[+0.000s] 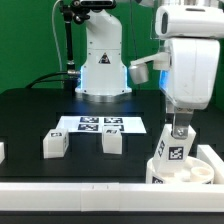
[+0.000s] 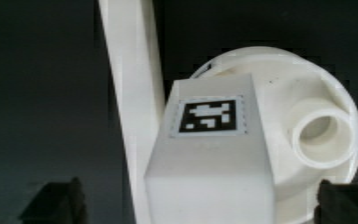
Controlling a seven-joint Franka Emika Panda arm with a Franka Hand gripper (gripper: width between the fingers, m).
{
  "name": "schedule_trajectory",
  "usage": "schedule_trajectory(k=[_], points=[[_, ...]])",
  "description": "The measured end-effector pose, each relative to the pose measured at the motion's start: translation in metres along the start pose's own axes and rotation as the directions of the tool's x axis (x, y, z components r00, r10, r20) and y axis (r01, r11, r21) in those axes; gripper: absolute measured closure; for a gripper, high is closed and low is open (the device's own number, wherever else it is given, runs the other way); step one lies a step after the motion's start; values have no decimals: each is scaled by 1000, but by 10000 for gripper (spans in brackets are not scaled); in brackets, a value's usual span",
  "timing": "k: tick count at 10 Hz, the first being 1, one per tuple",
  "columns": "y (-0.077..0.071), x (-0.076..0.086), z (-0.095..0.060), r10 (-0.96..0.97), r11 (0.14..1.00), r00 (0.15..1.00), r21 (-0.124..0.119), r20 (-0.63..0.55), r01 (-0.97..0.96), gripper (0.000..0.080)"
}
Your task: Assemble stool
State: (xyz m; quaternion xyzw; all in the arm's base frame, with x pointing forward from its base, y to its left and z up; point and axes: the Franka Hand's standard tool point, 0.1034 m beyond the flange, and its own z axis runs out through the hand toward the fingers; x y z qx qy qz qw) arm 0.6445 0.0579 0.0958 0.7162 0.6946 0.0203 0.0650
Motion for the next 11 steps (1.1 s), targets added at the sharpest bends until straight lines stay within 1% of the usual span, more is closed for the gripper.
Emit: schedule_trajectory(k=[2,4,6,7,11], points=[[0,-3,2,-54,999,998,3,10,54,150],[-3,-3,7,-44,999,999,11,12,44,150],[-4,-6,10,-41,999,999,17,13,40,412],[-4,-7,10,-39,999,999,16,13,39,459],[-4,-7,11,-1,1000,1000,16,14,1,459]])
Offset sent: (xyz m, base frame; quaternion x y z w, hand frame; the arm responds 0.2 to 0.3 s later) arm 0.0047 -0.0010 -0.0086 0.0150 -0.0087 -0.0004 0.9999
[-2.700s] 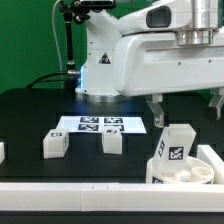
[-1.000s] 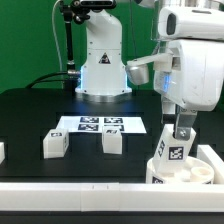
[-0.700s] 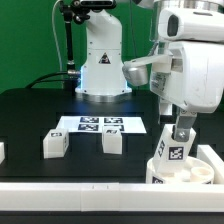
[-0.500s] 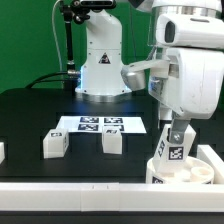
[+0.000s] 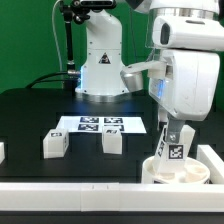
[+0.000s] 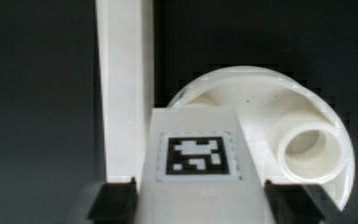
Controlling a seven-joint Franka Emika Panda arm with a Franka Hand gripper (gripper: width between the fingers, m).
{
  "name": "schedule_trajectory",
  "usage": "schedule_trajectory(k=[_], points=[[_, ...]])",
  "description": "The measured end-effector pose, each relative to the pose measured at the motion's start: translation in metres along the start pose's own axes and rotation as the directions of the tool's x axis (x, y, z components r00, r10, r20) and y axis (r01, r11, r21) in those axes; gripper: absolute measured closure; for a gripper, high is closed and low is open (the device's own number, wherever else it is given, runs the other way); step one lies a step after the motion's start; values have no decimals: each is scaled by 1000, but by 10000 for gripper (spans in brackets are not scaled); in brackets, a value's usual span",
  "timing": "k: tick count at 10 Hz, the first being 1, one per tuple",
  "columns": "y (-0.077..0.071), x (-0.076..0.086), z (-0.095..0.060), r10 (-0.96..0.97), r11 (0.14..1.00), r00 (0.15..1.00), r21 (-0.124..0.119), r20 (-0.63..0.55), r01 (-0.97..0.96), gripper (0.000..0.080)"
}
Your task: Assemble stool
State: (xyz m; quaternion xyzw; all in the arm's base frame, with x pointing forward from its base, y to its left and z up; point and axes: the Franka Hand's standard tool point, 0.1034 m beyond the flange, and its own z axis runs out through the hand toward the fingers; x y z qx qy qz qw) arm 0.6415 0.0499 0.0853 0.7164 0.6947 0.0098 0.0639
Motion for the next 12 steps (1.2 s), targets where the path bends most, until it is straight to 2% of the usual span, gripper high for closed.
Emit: schedule_trajectory(k=[4,7,10,12], points=[[0,0,0,240,971,971,1,-2,-240,459],[-1,1,1,514,858,858,10,-5,-514,459],[-2,1,1,760,650,650,28,-4,-759,459],[-4,3,1,907,421,422,65,5,-905,459]])
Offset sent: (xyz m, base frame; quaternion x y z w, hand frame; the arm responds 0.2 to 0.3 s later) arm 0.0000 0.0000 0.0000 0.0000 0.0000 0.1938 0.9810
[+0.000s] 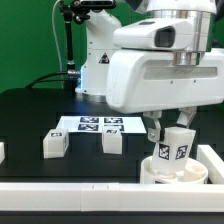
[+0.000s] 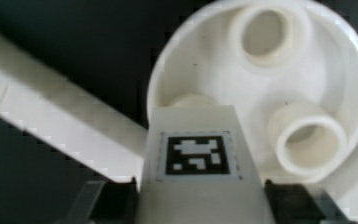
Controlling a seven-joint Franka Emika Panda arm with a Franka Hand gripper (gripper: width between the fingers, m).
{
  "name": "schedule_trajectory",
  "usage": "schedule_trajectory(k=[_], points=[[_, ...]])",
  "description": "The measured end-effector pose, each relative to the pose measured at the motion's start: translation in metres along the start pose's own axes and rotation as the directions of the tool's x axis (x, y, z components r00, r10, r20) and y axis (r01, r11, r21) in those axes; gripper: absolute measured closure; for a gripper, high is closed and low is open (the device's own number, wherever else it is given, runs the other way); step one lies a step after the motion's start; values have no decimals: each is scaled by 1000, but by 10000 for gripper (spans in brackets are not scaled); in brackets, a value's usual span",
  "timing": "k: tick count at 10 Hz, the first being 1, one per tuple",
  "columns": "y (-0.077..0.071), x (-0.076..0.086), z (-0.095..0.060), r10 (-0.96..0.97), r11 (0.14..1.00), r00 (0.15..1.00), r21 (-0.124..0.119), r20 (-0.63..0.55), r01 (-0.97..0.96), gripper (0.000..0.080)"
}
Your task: Assemble stool
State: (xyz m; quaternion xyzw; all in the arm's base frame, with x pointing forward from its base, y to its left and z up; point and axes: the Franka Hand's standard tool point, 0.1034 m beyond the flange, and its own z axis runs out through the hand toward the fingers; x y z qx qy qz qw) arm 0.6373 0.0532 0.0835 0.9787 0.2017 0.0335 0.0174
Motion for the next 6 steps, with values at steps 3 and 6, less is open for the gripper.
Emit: schedule_trajectory(k=[3,6], points=[[-5,2,0,205,979,979,11,-2,-205,459],[-7,2,0,387,922,922,21,1,-387,459]])
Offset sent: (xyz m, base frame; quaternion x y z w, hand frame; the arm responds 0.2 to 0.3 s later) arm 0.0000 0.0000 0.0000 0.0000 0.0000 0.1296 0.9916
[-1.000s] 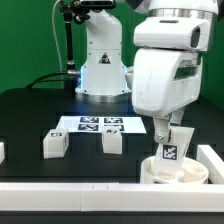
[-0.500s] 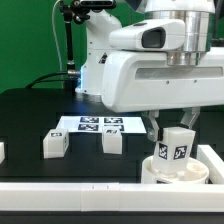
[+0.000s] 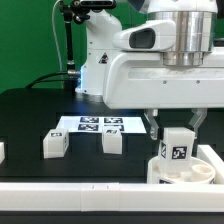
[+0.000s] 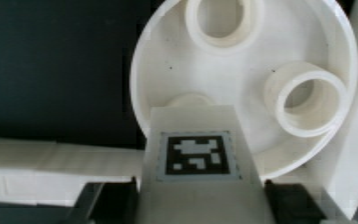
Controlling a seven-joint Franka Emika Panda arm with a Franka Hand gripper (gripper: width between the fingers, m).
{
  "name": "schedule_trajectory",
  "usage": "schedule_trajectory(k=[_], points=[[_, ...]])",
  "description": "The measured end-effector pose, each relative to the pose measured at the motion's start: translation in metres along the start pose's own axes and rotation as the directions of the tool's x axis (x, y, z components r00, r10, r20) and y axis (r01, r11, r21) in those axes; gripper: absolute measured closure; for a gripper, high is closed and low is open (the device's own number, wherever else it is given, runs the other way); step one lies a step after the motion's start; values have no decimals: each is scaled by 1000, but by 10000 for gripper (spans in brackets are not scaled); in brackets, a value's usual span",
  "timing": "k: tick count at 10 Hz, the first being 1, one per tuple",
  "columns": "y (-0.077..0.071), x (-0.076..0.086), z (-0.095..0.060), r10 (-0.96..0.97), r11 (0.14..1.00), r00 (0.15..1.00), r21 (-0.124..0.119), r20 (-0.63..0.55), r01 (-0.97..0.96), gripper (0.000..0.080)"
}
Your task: Assemble stool
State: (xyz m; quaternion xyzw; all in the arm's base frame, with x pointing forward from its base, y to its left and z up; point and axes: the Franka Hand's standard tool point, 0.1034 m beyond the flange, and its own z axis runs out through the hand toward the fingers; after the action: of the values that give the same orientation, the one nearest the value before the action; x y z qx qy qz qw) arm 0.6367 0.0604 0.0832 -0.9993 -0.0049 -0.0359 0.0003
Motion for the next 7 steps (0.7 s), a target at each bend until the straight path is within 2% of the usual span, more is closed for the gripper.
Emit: schedule_trajectory(k=[3,5,7], points=[[-1,0,0,206,979,979,12,2,-206,459],[1,1,1,444,895,896,52,0,-443,459],[1,2,2,642,764,767,81,8,-640,459]])
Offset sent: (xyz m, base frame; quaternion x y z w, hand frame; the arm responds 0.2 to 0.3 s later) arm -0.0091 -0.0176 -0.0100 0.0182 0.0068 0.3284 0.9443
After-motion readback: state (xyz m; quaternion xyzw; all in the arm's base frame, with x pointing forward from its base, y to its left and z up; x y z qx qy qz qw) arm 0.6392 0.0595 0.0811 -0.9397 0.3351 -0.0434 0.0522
